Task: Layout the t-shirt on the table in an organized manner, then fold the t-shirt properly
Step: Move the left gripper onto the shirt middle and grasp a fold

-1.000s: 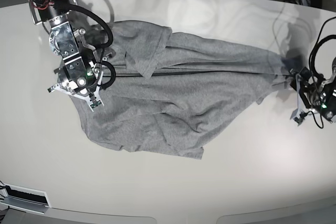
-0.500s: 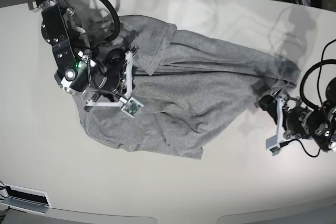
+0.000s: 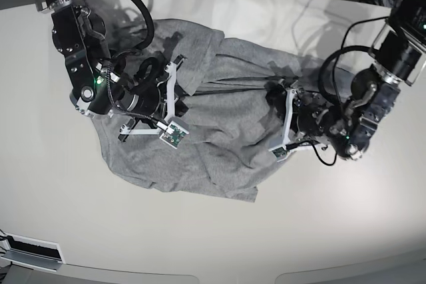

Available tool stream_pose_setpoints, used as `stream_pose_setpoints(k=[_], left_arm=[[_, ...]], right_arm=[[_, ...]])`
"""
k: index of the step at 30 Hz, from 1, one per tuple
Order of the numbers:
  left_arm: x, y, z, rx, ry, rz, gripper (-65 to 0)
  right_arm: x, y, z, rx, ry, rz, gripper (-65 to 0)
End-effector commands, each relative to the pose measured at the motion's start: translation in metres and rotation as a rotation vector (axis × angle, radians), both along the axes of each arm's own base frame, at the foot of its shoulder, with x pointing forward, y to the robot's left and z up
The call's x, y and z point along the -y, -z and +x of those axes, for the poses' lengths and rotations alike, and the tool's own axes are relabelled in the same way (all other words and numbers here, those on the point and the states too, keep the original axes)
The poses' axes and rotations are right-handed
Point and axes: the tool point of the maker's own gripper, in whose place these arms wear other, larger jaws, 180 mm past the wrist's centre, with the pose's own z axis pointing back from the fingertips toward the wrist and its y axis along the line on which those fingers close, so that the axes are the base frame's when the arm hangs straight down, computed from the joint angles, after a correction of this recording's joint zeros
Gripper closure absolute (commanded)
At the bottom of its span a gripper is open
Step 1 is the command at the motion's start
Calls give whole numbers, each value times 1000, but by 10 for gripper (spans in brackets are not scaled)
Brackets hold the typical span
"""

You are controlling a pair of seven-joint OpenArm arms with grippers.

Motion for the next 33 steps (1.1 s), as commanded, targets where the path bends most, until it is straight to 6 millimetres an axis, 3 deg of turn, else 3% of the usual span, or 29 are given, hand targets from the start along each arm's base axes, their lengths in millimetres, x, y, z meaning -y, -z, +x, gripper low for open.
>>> stream_pose_setpoints(k=[1, 3, 6, 9, 13, 17, 21, 26, 33], left_arm=[[0, -7, 8, 24, -14, -7, -356], [3, 4, -7, -12, -28, -13, -255], [19, 19, -47, -122, 27, -70, -121], [47, 18, -91, -260, 173, -181, -98], [69, 6, -102, -322, 211, -254, -99], [68, -6, -85, -278, 230, -225, -103], [56, -18, -51, -207, 160, -181, -106], [21, -32, 0, -72, -29, -106, -106], [-22, -61, 45, 42, -268, -139, -106]], right_arm=[[-3, -12, 9, 40, -4, 25, 0], [-3, -12, 9, 40, -3, 26, 0], [-3, -12, 9, 40, -3, 26, 0], [-3, -12, 9, 41, -3, 28, 0], [-3, -12, 9, 41, -2, 28, 0], [-3, -12, 10, 41, 2, 27, 0], [-3, -12, 10, 41, 1, 27, 0], [-2, -10, 7, 32, 6, 25, 0], [-2, -8, 5, 26, 12, 28, 0]])
